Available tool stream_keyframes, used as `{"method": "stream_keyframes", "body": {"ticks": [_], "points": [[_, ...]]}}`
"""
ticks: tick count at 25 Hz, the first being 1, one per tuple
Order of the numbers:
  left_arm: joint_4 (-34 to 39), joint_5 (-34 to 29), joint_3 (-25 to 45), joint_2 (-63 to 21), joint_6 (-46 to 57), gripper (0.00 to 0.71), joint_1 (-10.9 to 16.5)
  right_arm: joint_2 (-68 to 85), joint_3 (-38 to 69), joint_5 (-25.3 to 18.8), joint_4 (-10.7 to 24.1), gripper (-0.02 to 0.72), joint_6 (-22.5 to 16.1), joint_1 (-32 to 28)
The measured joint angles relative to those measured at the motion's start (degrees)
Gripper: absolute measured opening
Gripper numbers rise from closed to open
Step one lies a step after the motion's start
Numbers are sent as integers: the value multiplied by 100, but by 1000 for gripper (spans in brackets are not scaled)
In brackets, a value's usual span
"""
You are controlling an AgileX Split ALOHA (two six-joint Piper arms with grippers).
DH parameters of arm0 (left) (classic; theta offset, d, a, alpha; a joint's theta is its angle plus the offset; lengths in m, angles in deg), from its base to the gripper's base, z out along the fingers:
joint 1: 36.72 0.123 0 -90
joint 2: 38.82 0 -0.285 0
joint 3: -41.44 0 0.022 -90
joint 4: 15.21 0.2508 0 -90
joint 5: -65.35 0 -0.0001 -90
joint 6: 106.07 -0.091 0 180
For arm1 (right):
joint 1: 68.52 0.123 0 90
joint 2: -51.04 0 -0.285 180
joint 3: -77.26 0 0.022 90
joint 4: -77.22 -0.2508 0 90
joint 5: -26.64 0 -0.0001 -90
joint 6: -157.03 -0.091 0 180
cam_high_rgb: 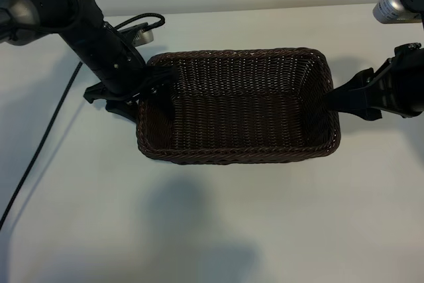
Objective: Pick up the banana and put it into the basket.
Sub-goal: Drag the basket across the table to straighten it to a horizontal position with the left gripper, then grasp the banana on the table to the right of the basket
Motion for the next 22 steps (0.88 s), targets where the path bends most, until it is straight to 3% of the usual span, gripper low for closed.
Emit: {"method": "stream_keyframes", "body": {"ticks": [8, 18, 22], "points": [[150, -325, -111, -413, 118, 588, 0, 0, 0, 0, 0, 571, 0, 0], [1277, -995, -743, -888, 595, 588, 0, 0, 0, 0, 0, 571, 0, 0], [2316, -995, -1249, -984, 785, 588, 0, 0, 0, 0, 0, 565, 0, 0]]}}
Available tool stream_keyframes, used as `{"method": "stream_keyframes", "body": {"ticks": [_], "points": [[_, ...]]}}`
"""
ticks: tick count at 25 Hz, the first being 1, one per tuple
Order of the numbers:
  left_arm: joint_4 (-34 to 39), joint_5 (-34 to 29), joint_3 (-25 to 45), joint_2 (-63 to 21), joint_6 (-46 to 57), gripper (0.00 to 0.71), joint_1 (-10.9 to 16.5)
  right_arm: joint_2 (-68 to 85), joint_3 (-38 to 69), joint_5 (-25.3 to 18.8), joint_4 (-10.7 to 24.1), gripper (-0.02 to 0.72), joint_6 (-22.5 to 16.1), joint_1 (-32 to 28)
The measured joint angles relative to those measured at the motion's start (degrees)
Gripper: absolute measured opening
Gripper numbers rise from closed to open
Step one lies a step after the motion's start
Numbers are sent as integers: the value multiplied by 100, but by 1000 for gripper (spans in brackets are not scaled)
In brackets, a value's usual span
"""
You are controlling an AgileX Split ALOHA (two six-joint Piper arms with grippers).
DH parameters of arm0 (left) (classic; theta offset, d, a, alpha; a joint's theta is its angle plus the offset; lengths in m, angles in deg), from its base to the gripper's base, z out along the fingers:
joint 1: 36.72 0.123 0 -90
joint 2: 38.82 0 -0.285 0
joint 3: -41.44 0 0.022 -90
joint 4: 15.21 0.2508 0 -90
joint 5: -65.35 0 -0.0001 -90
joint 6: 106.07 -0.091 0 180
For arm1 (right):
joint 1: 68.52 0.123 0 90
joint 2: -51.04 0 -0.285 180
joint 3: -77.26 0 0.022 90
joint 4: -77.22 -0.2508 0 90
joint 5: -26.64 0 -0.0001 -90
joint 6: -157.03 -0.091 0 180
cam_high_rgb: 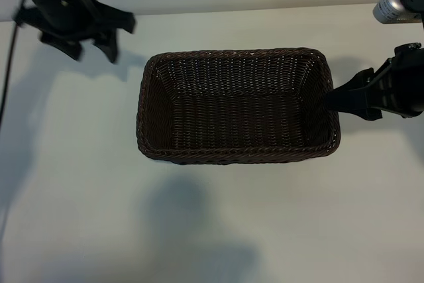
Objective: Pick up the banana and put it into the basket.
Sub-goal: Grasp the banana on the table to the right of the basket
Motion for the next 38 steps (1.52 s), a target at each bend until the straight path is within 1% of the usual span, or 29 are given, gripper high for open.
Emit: {"method": "stream_keyframes", "body": {"ticks": [5, 8, 10, 12, 15, 20, 22, 23, 26, 29, 31, 35, 38], "points": [[1463, 0, -186, -45, 227, 588, 0, 0, 0, 0, 0, 540, 0, 0], [1897, 0, -186, -64, 227, 588, 71, 0, 0, 0, 0, 521, 0, 0], [1933, 0, -186, -68, 227, 588, 269, 0, 0, 0, 0, 510, 0, 0], [1878, 0, -186, -82, 227, 587, 574, 0, 0, 0, 0, 500, 0, 0], [1644, 0, -190, -104, 227, 587, 1142, 0, 0, 0, 0, 490, 0, 0], [890, 0, -190, -205, 151, 587, 2068, 0, 0, 0, 0, 484, 0, 0], [615, 0, -190, -300, 67, 584, 2282, 0, 0, 0, 0, 484, 0, 0], [524, 0, -190, -338, 14, 579, 2338, 0, 0, 0, 0, 484, 0, 0], [332, 0, -190, -451, -102, 564, 2374, 0, 0, 0, 0, 484, 0, 0], [253, 0, -173, -582, -137, 550, 2334, 0, 0, 0, 0, 484, 0, 0], [194, -6, -39, -753, -171, 546, 2291, 0, 0, 0, 0, 483, 0, 0], [137, -6, 661, -1484, -414, 546, 2137, 0, 0, 0, 0, 482, 0, 0], [96, -6, 1392, -2173, -508, 546, 2067, 0, 0, 0, 0, 482, 0, 0]]}}
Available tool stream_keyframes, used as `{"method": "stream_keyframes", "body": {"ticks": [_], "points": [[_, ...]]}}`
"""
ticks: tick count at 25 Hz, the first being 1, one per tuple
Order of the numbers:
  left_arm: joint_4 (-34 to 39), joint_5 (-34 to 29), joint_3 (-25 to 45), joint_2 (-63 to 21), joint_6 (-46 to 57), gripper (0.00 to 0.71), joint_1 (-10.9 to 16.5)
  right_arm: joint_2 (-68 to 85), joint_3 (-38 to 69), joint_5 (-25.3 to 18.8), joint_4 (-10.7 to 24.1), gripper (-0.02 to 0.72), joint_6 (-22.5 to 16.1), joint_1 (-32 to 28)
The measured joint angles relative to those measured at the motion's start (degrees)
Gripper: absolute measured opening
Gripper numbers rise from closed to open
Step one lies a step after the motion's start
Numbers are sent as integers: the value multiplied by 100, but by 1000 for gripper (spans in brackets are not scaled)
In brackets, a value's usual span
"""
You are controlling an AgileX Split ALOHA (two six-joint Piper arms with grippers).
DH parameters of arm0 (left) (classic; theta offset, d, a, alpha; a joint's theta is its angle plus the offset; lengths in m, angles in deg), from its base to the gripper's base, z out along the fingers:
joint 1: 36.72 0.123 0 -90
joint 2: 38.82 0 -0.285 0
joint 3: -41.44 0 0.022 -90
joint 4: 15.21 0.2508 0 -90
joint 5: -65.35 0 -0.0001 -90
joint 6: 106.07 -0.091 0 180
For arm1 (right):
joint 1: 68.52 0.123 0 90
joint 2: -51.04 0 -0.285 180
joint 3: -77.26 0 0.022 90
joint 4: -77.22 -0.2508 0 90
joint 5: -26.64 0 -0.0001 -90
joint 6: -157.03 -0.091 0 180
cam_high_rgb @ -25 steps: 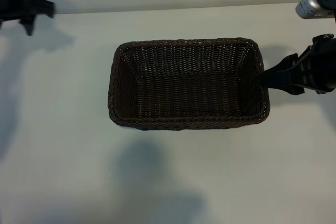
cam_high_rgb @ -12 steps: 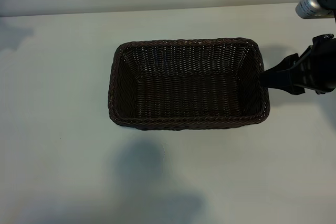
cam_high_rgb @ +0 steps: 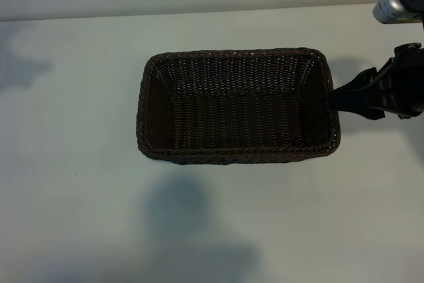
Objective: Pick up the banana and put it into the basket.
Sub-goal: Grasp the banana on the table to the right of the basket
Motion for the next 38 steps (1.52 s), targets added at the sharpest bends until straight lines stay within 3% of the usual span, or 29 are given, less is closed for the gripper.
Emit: {"method": "stream_keyframes", "body": {"ticks": [11, 18, 26, 38], "points": [[-202, 151, 2219, -2894, -274, 543, -13, 0, 0, -5, 0, 482, -36, 0], [-263, 480, 3508, -4483, -282, 542, -516, 0, 0, -5, 0, 482, -120, 0], [-264, 736, 5090, -5633, -287, 542, -516, 0, 0, -15, 0, 482, -133, 0], [-265, 741, 5339, -7861, -288, 542, -516, 0, 0, 140, 0, 481, -133, 0]]}}
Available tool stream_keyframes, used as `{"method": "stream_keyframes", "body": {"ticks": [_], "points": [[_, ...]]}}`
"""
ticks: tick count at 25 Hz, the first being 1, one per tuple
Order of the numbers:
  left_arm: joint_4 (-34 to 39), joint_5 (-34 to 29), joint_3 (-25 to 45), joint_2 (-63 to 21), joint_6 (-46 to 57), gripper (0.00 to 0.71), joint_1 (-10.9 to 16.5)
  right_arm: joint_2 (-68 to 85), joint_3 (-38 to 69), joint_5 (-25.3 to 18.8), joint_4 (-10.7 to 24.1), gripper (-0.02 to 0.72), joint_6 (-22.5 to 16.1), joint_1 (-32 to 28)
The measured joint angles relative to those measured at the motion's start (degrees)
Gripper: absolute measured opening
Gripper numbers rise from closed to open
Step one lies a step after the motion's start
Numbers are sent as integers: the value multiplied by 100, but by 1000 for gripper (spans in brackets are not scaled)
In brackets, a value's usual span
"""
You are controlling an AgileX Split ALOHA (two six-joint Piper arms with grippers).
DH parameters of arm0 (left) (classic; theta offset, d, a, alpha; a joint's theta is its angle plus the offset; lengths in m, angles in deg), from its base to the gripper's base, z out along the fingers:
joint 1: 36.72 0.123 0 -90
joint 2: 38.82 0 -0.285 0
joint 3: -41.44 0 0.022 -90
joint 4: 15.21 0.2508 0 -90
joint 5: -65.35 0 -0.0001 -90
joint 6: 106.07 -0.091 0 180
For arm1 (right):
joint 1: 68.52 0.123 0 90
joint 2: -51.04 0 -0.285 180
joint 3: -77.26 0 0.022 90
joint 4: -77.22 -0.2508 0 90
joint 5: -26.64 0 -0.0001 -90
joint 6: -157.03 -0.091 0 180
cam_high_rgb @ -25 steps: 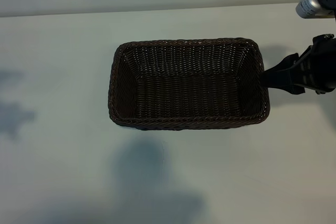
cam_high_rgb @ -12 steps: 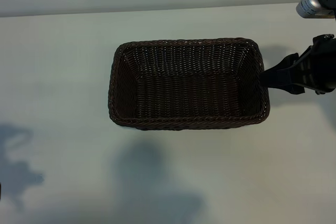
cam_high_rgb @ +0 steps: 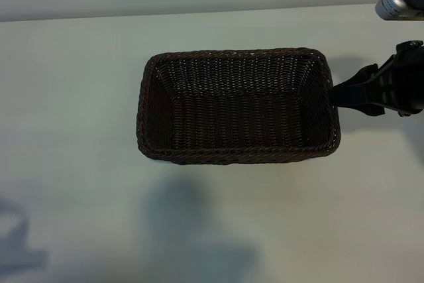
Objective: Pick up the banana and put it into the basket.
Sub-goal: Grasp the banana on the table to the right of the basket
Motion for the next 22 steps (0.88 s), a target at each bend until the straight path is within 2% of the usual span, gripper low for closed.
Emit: {"method": "stream_keyframes", "body": {"ticks": [6, 11, 15, 19, 22], "points": [[0, -37, 0, -1105, -5, 542, 0, 0, 0, 282, 0, 481, -17, 0], [0, -51, 0, -1113, -5, 542, 0, 0, -2, 492, 0, 481, -221, 0], [0, -51, 0, -1113, -5, 542, 0, -156, -302, 472, 91, 497, -312, 0], [0, -51, 0, -1113, -5, 542, 0, -578, -975, 370, 508, 528, -538, 0], [0, -51, 0, -1113, -5, 541, 0, -927, -1538, 119, 1080, 542, -1021, 0]]}}
